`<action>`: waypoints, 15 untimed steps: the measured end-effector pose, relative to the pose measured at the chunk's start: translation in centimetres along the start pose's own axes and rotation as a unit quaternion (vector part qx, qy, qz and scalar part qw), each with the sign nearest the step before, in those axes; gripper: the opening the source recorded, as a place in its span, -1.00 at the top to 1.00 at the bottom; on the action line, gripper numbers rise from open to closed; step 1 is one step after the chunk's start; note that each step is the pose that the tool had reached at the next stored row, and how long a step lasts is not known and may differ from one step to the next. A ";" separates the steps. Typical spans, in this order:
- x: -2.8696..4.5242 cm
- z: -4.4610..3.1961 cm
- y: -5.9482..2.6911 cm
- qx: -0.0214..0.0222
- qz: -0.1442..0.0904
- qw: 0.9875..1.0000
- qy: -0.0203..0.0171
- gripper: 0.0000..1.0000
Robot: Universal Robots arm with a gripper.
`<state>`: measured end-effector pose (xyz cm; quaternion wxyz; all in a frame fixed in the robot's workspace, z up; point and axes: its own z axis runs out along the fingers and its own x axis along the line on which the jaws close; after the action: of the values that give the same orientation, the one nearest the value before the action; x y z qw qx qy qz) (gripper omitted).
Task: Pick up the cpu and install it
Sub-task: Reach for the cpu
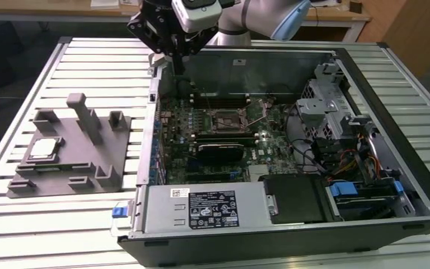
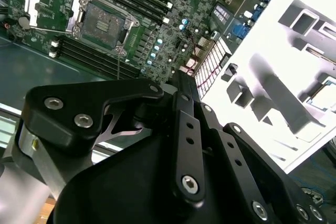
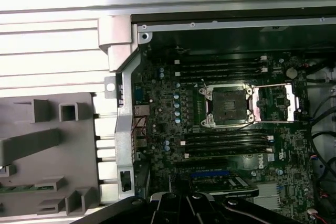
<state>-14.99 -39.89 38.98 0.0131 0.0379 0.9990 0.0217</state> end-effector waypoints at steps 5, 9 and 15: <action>0.43 0.00 -0.03 0.000 0.000 1.000 0.000 0.79; 0.88 0.00 -0.07 0.000 0.000 1.000 0.000 0.79; 1.41 0.02 -0.11 0.000 0.000 1.000 0.000 0.79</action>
<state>-16.40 -39.89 38.92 0.0131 0.0379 0.9990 0.0217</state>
